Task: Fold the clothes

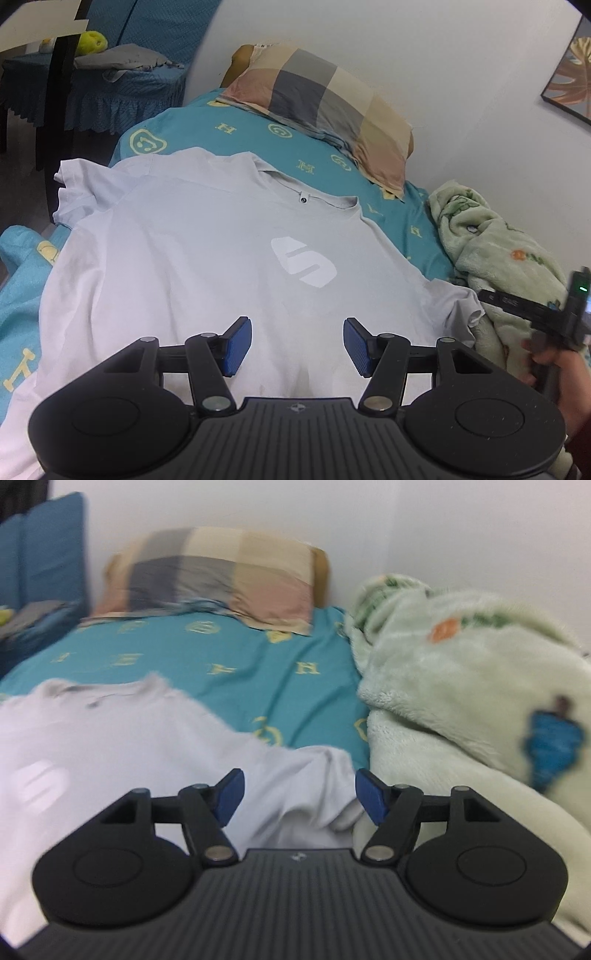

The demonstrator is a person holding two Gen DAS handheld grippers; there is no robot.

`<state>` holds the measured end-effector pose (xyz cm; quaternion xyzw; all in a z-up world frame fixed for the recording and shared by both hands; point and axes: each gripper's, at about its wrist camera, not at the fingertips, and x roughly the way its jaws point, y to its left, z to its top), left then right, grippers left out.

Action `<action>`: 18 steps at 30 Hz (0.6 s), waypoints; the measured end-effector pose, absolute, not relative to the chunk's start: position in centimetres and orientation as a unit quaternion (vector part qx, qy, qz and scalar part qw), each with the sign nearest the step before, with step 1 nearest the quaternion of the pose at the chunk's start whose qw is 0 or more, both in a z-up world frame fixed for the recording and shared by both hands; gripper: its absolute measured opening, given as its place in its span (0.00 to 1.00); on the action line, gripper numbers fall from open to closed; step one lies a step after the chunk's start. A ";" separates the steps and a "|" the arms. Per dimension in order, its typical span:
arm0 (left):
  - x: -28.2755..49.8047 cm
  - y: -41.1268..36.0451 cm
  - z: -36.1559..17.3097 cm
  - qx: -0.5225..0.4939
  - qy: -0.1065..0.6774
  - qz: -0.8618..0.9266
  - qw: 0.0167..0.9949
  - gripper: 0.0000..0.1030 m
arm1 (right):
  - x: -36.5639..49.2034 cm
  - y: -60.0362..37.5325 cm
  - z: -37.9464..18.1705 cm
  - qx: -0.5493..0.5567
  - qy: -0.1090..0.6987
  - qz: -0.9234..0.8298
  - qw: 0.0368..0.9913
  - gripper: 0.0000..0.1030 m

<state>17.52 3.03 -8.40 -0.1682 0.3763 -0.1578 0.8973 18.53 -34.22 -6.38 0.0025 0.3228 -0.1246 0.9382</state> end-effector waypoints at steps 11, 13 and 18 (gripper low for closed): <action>14.1 4.2 -6.2 -0.169 0.362 -0.157 0.903 0.56 | 2.1 -27.3 -9.4 0.145 0.590 0.022 0.794 0.66; 13.6 4.5 -6.0 -0.171 0.361 -0.154 0.904 0.56 | 1.0 -26.4 -9.9 0.172 0.603 0.036 0.778 0.66; 12.8 5.8 -5.8 -0.183 0.360 -0.141 0.904 0.56 | 0.7 -23.7 -9.9 0.163 0.606 0.050 0.777 0.60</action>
